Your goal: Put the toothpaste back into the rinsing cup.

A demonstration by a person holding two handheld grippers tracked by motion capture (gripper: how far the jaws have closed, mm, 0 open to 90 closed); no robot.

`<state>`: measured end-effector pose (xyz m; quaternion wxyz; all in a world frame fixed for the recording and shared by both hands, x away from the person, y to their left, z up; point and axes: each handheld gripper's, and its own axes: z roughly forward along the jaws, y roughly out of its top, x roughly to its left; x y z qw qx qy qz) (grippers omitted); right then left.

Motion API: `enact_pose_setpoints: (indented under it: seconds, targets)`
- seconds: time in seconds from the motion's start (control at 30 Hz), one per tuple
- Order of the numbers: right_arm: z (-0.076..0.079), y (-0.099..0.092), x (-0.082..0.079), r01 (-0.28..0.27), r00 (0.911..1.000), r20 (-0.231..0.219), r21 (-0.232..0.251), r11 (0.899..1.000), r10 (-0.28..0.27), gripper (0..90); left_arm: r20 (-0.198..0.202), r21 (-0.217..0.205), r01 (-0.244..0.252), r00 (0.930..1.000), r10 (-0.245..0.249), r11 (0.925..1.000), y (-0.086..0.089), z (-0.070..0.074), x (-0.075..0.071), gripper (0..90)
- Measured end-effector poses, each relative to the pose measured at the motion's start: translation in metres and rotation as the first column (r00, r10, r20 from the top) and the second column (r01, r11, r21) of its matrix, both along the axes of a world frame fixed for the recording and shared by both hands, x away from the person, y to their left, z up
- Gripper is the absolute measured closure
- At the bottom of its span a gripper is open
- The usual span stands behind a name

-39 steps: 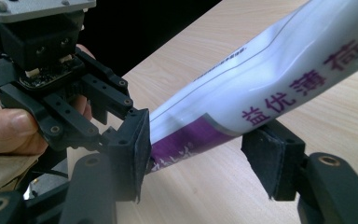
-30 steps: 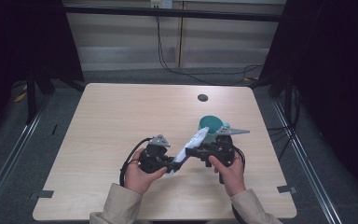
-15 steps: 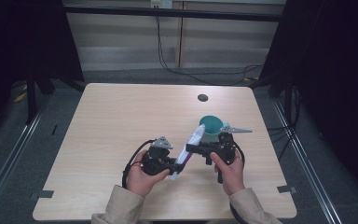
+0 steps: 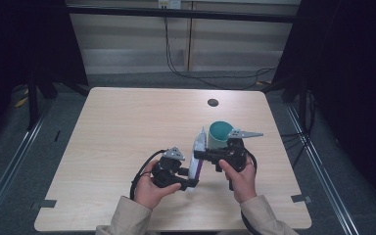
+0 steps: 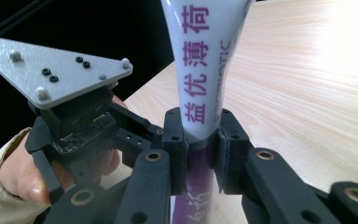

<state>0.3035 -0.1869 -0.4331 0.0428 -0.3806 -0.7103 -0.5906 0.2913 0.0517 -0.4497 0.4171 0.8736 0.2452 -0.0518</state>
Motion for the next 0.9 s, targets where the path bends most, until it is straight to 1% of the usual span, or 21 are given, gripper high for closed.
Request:
enact_pose_setpoints:
  seconds: [0.1,0.17,0.2,0.27,0.37,0.4,0.47,0.53,0.57,0.63,0.8,0.9]
  targets:
    - [0.002,-0.007,0.000,0.011,0.9999,0.004,-0.007,1.000,-0.011,76.6,-0.009,0.004,-0.011,0.9999,0.011,0.9999,0.009,-0.006,0.002,39.0]
    - [0.003,-0.012,0.000,0.014,0.9998,0.013,-0.008,1.000,-0.014,76.6,-0.006,0.027,-0.024,0.9997,0.024,0.9993,0.015,-0.010,0.004,37.6]
    - [0.004,-0.013,0.000,0.017,0.9998,0.012,-0.009,1.000,-0.017,76.6,-0.012,0.029,-0.032,0.9994,0.032,0.9991,0.018,-0.013,0.005,37.2]
    - [0.005,-0.016,0.000,0.019,0.9996,0.020,-0.011,1.000,-0.019,76.5,-0.016,0.051,-0.042,0.9990,0.043,0.9978,0.024,-0.020,0.007,36.8]
    - [0.007,-0.019,0.001,0.027,0.9993,0.028,-0.016,1.000,-0.026,76.5,-0.009,0.068,-0.060,0.9981,0.061,0.9959,0.032,-0.027,0.008,36.9]
    - [0.007,-0.020,0.001,0.028,0.9993,0.026,-0.015,0.999,-0.028,76.5,-0.005,0.065,-0.068,0.9976,0.069,0.9956,0.035,-0.029,0.009,36.9]
    - [0.008,-0.021,0.001,0.031,0.9991,0.031,-0.017,0.999,-0.030,76.5,0.000,0.075,-0.088,0.9961,0.088,0.9933,0.041,-0.032,0.009,36.8]
    - [0.008,-0.023,0.001,0.035,0.9988,0.035,-0.021,0.999,-0.034,76.5,0.007,0.086,-0.094,0.9955,0.094,0.9918,0.046,-0.036,0.010,36.8]
    - [0.008,-0.023,0.001,0.035,0.9988,0.036,-0.022,0.999,-0.035,76.6,0.019,0.087,-0.105,0.9944,0.104,0.9907,0.050,-0.038,0.010,36.8]
    - [0.009,-0.025,0.001,0.041,0.9982,0.045,-0.022,0.999,-0.040,76.6,0.029,0.088,-0.114,0.9933,0.112,0.9896,0.054,-0.039,0.010,36.6]
    - [0.012,-0.029,0.002,0.054,0.9970,0.056,-0.015,0.998,-0.053,76.5,0.076,0.096,-0.151,0.9867,0.144,0.9839,0.062,-0.044,0.008,35.8]
    - [0.014,-0.030,0.002,0.058,0.9961,0.068,-0.017,0.998,-0.056,76.6,0.101,0.091,-0.159,0.9835,0.150,0.9830,0.066,-0.046,0.007,35.5]
